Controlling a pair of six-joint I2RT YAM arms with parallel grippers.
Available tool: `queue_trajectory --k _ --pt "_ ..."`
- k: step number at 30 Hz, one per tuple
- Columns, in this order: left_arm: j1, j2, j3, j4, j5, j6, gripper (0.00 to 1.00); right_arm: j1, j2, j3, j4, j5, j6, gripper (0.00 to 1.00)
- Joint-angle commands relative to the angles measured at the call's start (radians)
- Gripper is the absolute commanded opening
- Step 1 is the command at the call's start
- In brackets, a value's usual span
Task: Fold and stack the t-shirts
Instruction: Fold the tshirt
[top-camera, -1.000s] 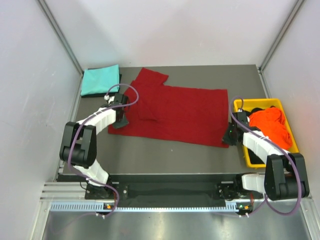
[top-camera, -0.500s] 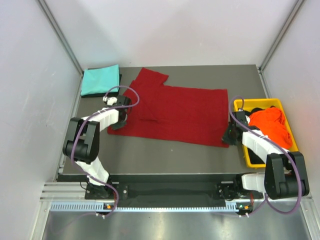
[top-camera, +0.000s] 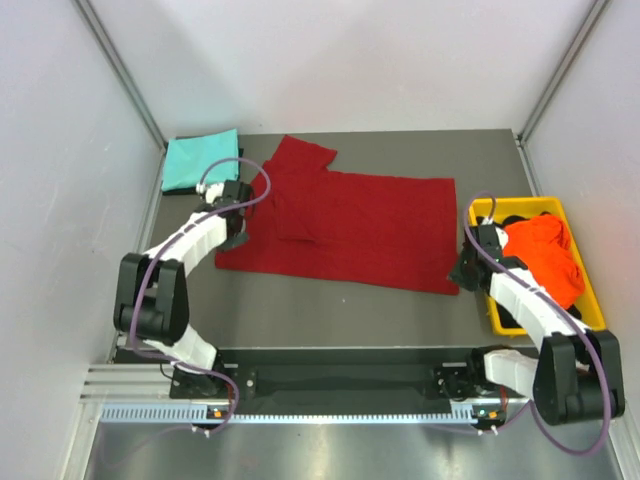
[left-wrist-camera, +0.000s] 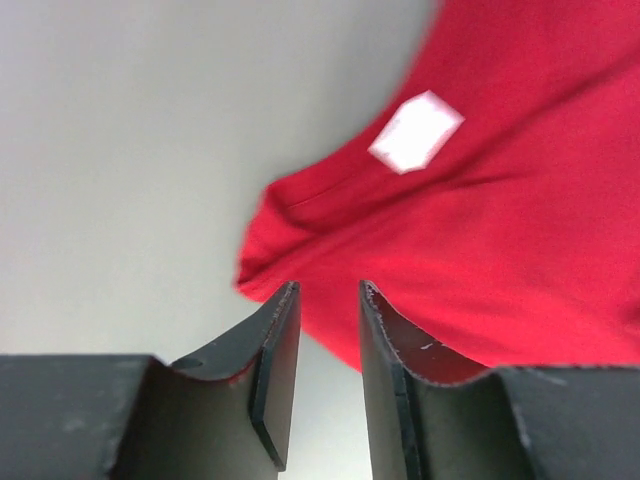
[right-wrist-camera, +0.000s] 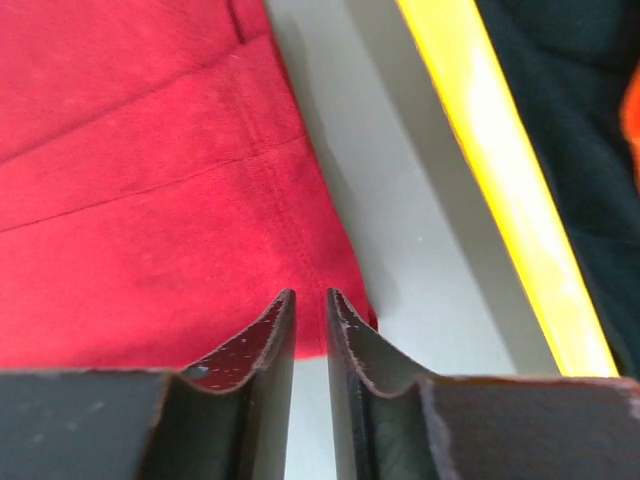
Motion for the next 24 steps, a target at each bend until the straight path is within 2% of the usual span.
queue_trajectory --k 1,2,3,6,7,9,13,18,24 --pt "0.002 -0.115 0.106 0.015 0.104 0.028 0.36 0.015 -0.066 0.057 -0.071 0.043 -0.029 0.22" --pt "0.002 -0.149 0.103 0.042 0.145 0.047 0.36 0.018 -0.068 0.086 -0.084 0.048 -0.033 0.23" --pt "0.002 -0.167 0.082 0.132 0.27 0.057 0.36 0.017 -0.071 0.1 -0.096 0.05 -0.038 0.24" --pt "0.002 -0.204 0.009 0.28 0.47 0.045 0.43 0.024 -0.102 0.14 -0.115 0.027 -0.061 0.29" --pt "0.0 -0.2 -0.001 0.349 0.498 0.018 0.43 0.029 -0.129 0.14 -0.116 0.028 -0.063 0.31" --pt "0.002 -0.159 -0.001 0.377 0.576 -0.001 0.42 0.041 -0.152 0.152 -0.128 0.025 -0.061 0.34" --pt "0.003 -0.057 0.019 0.377 0.626 -0.018 0.43 0.066 -0.191 0.209 -0.17 0.011 -0.067 0.37" --pt "0.002 0.025 -0.03 0.466 0.675 -0.059 0.43 0.09 -0.208 0.244 -0.207 0.013 -0.064 0.38" --pt "-0.001 0.087 -0.032 0.468 0.64 -0.07 0.44 0.105 -0.206 0.253 -0.207 0.004 -0.052 0.38"
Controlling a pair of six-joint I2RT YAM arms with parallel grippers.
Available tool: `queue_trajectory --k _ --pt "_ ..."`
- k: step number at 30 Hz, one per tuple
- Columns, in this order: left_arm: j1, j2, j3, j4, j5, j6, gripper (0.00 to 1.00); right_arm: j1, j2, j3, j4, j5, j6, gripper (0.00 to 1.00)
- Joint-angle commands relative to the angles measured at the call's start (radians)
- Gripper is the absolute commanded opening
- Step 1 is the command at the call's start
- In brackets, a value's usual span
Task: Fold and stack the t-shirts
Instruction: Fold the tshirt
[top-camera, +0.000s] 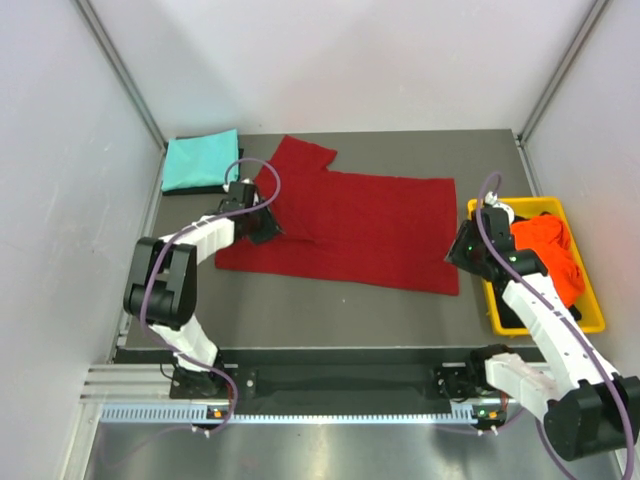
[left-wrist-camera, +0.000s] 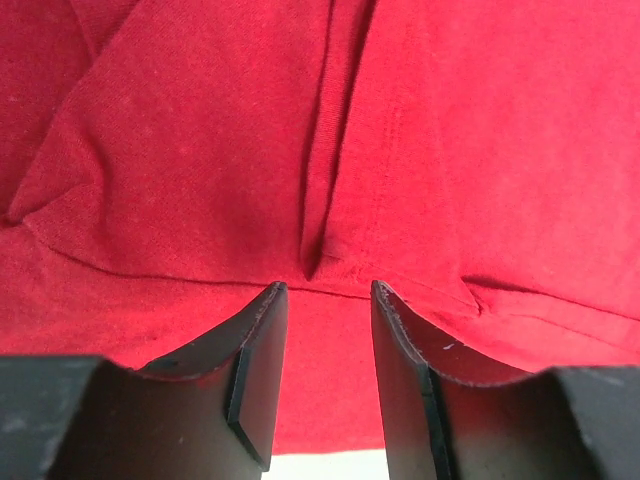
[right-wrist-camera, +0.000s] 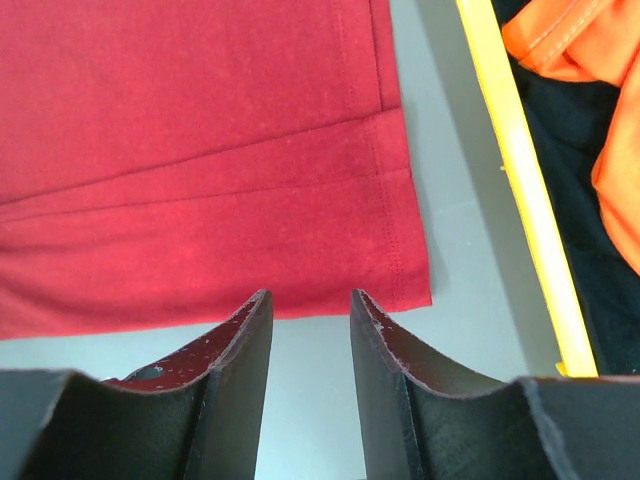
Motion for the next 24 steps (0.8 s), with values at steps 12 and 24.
queue_trajectory --k 12,24 --pt "-0.051 0.087 0.05 0.089 -0.024 -0.013 0.32 0.03 0.024 0.032 0.022 -0.023 0.012 0.38" --pt "-0.099 0.102 0.138 0.048 -0.101 0.042 0.0 0.044 0.071 0.022 0.058 -0.028 0.027 0.38"
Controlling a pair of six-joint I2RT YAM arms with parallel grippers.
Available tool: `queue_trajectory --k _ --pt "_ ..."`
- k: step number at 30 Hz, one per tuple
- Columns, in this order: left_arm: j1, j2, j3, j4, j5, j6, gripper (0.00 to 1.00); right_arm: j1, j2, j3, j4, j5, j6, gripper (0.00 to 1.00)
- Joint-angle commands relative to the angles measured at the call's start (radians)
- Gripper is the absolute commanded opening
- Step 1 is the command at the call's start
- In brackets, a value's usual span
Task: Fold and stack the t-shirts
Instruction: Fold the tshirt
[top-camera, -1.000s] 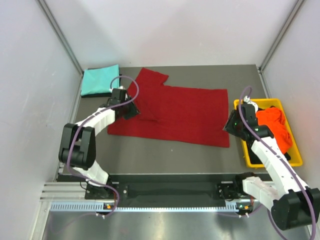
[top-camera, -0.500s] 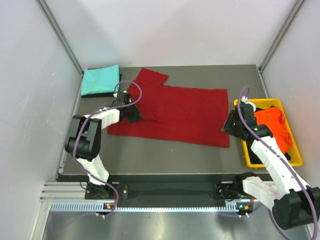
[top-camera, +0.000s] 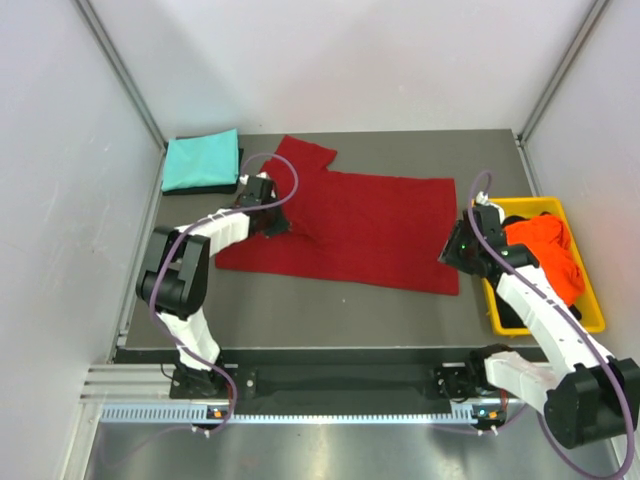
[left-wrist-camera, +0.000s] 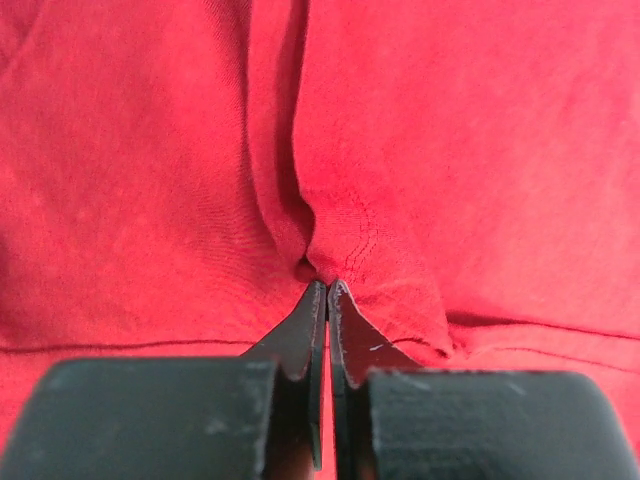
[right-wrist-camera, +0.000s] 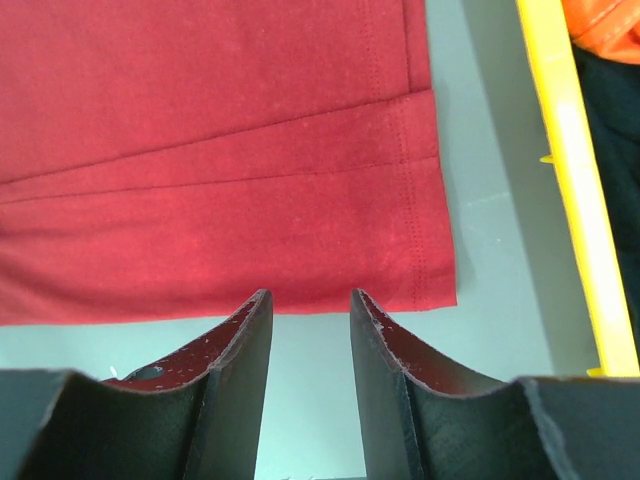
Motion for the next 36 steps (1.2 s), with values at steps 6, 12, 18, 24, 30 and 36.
queue_trajectory --k 6,12,18,24,30,36 --pt "-0.013 0.071 0.169 0.053 0.016 0.068 0.0 0.018 0.022 0.03 0.044 -0.01 0.009 0.38" --pt "-0.015 0.148 0.258 0.114 0.113 0.075 0.0 0.02 0.037 0.048 0.041 -0.018 0.009 0.38" --pt "-0.016 0.228 0.353 0.131 0.236 0.098 0.0 0.02 0.037 0.058 0.035 -0.022 0.008 0.38" --pt "-0.025 0.266 0.396 0.105 0.302 0.143 0.07 0.02 0.04 0.065 0.028 -0.03 0.006 0.38" --pt "-0.026 0.276 0.463 -0.054 0.258 0.241 0.29 0.037 0.068 0.094 0.026 -0.042 0.009 0.38" --pt "-0.026 0.161 0.49 -0.248 0.123 0.301 0.38 0.107 0.161 0.133 0.066 -0.057 0.02 0.39"
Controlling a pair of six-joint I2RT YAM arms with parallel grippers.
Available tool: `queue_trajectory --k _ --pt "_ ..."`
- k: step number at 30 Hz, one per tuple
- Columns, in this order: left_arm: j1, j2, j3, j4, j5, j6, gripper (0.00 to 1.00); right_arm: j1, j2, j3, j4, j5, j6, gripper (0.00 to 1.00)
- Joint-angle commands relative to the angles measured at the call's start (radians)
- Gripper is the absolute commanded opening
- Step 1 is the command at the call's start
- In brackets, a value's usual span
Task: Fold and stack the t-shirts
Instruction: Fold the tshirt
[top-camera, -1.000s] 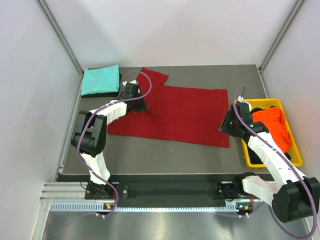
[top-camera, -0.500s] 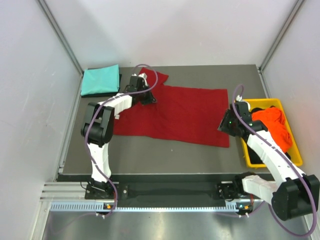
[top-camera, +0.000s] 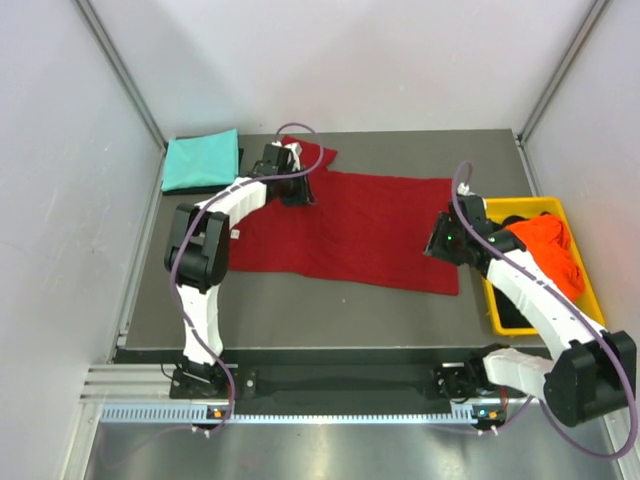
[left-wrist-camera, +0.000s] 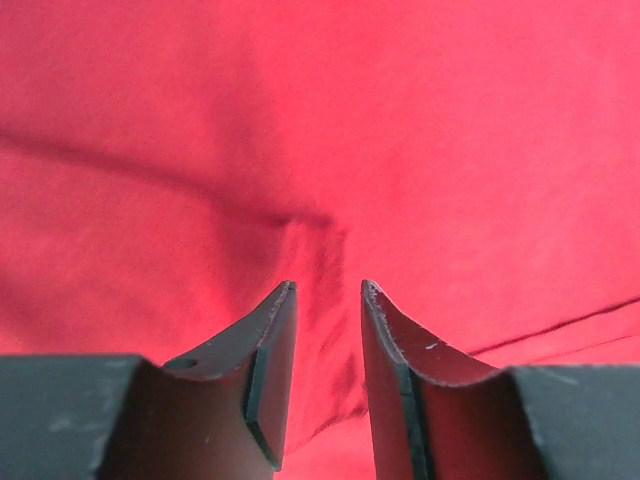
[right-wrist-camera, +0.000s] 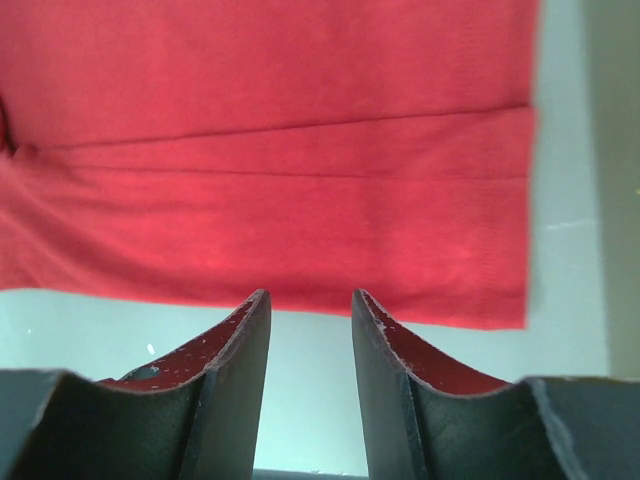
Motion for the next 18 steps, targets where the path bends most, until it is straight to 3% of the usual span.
queue_trajectory --k 1,5,9,14,16,18 --pt "-0.001 -0.128 0.031 -0.151 -0.117 0.066 0.38 0.05 0.068 0.06 0.061 -0.022 0.022 0.39" --pt "0.007 -0.223 -0.048 -0.261 -0.151 0.074 0.38 0.071 0.165 0.034 0.128 -0.082 0.061 0.38" --pt "0.06 -0.387 -0.215 -0.243 -0.119 0.002 0.4 0.12 0.207 0.017 0.139 -0.093 0.065 0.38" --pt "0.288 -0.565 -0.432 -0.185 0.012 -0.143 0.42 0.133 0.199 -0.012 0.144 -0.09 0.127 0.39" --pt "0.347 -0.67 -0.539 -0.138 0.009 -0.163 0.54 0.14 0.191 -0.023 0.164 -0.102 0.13 0.39" --pt "0.379 -0.763 -0.605 -0.11 -0.05 -0.149 0.55 0.142 0.179 -0.027 0.167 -0.098 0.127 0.39"
